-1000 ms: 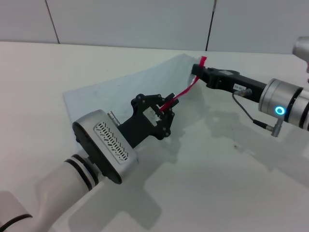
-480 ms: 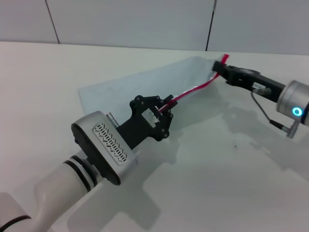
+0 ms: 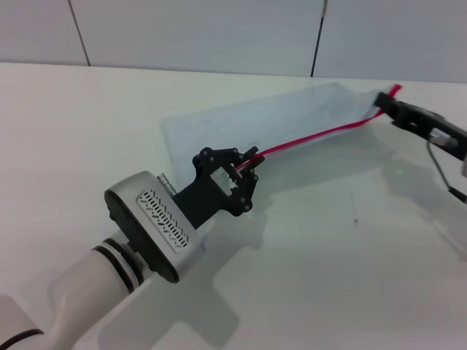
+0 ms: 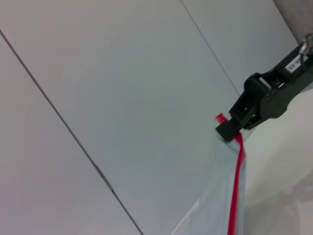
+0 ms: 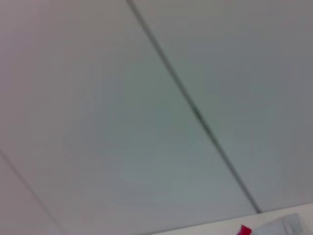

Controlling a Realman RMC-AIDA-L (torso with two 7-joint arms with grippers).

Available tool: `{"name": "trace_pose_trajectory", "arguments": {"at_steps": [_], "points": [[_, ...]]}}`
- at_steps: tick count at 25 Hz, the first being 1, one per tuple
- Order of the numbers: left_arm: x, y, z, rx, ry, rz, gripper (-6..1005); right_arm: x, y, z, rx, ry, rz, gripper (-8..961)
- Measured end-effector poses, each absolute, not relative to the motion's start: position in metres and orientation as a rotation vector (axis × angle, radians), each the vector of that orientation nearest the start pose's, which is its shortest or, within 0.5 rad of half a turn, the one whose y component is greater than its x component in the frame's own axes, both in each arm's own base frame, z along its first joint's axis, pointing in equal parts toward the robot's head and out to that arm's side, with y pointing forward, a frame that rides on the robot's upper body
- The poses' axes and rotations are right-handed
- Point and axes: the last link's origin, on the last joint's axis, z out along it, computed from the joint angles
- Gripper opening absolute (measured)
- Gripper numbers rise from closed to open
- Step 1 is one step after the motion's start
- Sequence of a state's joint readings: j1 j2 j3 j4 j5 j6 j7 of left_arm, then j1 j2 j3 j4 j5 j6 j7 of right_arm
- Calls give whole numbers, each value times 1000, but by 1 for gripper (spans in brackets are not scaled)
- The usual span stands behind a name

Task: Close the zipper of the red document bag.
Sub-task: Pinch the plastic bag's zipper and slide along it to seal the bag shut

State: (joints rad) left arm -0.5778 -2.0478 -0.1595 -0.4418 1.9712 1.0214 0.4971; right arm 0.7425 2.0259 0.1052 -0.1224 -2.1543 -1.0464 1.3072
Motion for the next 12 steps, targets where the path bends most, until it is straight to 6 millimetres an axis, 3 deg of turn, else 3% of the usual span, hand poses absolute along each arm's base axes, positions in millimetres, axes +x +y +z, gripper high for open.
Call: {"name": "trace_pose_trajectory", "arguments": {"at_steps": [12], "points": [[-238, 318, -115, -2121, 152, -441, 81, 313, 394, 3, -1845, 1218, 931, 72]]}}
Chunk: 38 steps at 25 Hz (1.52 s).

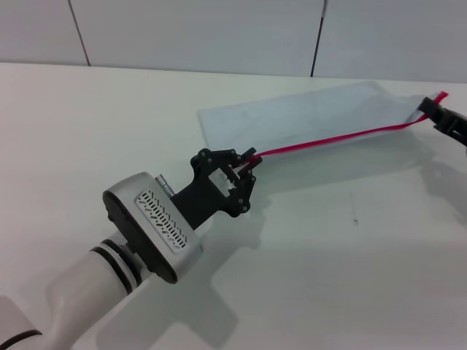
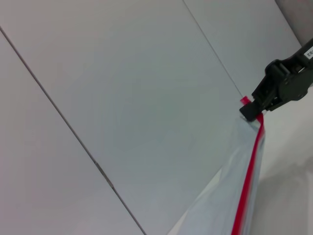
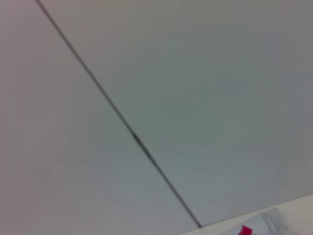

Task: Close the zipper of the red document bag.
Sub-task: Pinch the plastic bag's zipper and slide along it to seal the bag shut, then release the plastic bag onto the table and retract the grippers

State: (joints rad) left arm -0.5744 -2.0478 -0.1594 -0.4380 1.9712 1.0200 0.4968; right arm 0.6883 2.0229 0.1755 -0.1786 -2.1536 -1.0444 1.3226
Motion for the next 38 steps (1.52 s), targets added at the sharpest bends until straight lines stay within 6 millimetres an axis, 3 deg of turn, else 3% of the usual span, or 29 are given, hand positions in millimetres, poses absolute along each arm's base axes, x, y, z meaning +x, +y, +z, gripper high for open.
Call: {"name": "trace_pose_trajectory", "arguments": {"at_steps": [14, 28, 33, 35, 36, 38], "points": [[-243, 317, -114, -2121, 139, -431, 79, 333, 385, 17, -1742, 1238, 933, 115], [-246, 320, -109, -2101, 101, -441, 110, 342, 382, 28, -1663, 1213, 954, 158], [-250, 326, -101, -2077, 17, -477, 322, 342, 371, 35, -1633, 1121, 1028, 173], [-252, 332, -92, -2027, -47, -515, 420, 338, 367, 36, -1646, 1070, 1066, 409], [-254, 334, -86, -1998, -72, -535, 469, 335, 365, 36, -1655, 1045, 1082, 450], [-260, 336, -73, -1929, -120, -579, 466, 329, 362, 34, -1669, 994, 1117, 532]]}}
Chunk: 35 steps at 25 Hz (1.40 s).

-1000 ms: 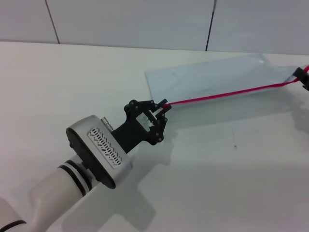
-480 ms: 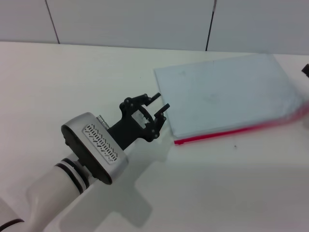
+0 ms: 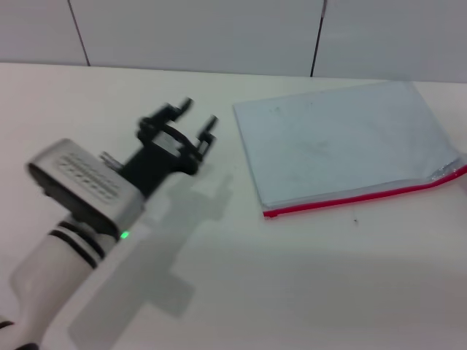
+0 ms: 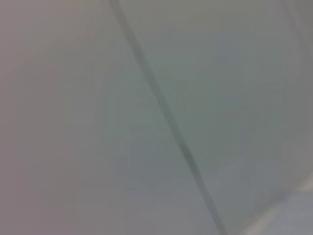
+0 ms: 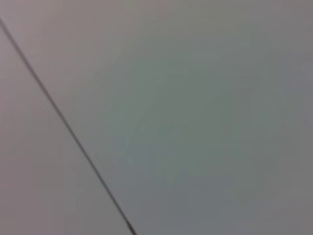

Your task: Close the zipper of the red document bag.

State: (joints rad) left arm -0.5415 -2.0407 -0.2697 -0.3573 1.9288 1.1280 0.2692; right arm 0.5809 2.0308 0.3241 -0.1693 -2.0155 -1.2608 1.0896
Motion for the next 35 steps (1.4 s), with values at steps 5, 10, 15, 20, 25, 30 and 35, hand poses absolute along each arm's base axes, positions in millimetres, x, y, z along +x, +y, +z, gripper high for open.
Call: {"name": "trace_pose_trajectory", "arguments": {"at_steps": [5, 10, 15, 20, 25, 30, 35], "points": [[-275, 340, -41, -1777, -233, -684, 462, 323, 357, 32, -1663, 929, 1158, 685], [-290, 340, -15, -1655, -336, -787, 463, 318, 353, 28, -1700, 799, 1113, 759], [-300, 336, 2, -1559, -367, -822, 463, 316, 352, 20, -1698, 667, 1009, 818], [-303, 333, 8, -1516, -368, -838, 464, 318, 344, 12, -1650, 560, 913, 814], [-304, 331, 10, -1507, -362, -843, 464, 318, 339, 9, -1613, 530, 886, 811], [-304, 331, 10, -1506, -361, -844, 463, 318, 338, 9, -1606, 532, 892, 809], [-304, 331, 10, -1505, -362, -845, 462, 316, 339, 8, -1605, 537, 906, 806]]}}
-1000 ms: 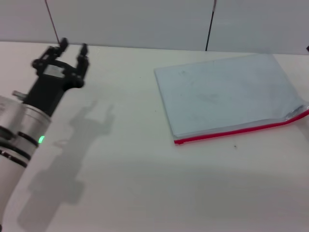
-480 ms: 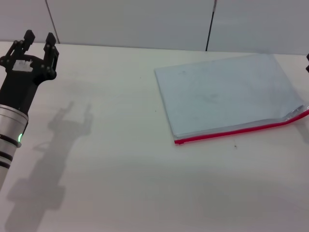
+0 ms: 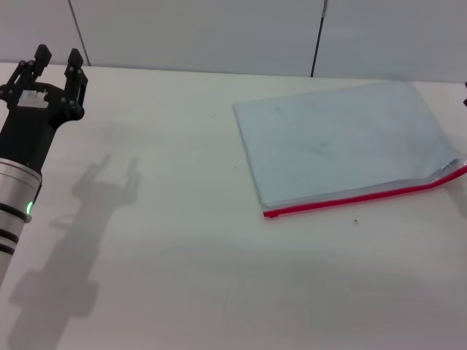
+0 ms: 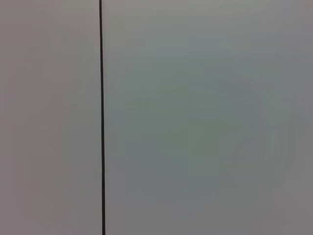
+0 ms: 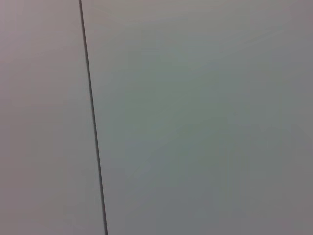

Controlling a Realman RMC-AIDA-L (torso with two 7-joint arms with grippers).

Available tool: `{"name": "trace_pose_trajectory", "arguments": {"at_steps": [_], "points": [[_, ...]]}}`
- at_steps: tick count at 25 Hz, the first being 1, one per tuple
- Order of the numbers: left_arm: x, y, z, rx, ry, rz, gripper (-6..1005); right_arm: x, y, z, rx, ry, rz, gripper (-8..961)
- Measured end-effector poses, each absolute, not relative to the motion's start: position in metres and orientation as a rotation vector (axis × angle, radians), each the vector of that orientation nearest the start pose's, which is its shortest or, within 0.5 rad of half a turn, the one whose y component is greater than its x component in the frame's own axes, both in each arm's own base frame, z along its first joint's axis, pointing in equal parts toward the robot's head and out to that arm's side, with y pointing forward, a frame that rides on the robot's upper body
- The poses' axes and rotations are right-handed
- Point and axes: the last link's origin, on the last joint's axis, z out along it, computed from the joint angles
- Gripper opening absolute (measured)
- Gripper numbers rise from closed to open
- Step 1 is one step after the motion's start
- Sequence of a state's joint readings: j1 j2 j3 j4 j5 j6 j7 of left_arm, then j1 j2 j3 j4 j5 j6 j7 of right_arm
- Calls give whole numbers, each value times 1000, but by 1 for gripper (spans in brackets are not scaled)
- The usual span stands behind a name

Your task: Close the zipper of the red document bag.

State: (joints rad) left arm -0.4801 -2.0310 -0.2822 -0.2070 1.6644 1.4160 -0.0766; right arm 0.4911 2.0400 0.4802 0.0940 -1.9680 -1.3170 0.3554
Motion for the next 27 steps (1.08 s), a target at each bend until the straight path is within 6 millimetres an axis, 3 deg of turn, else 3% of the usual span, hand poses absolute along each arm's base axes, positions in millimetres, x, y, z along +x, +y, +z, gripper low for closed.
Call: {"name": "trace_pose_trajectory", "arguments": {"at_steps": [27], "points": [[-304, 331, 10, -1521, -396, -886, 454, 307, 337, 7, -1598, 554, 991, 803]]}}
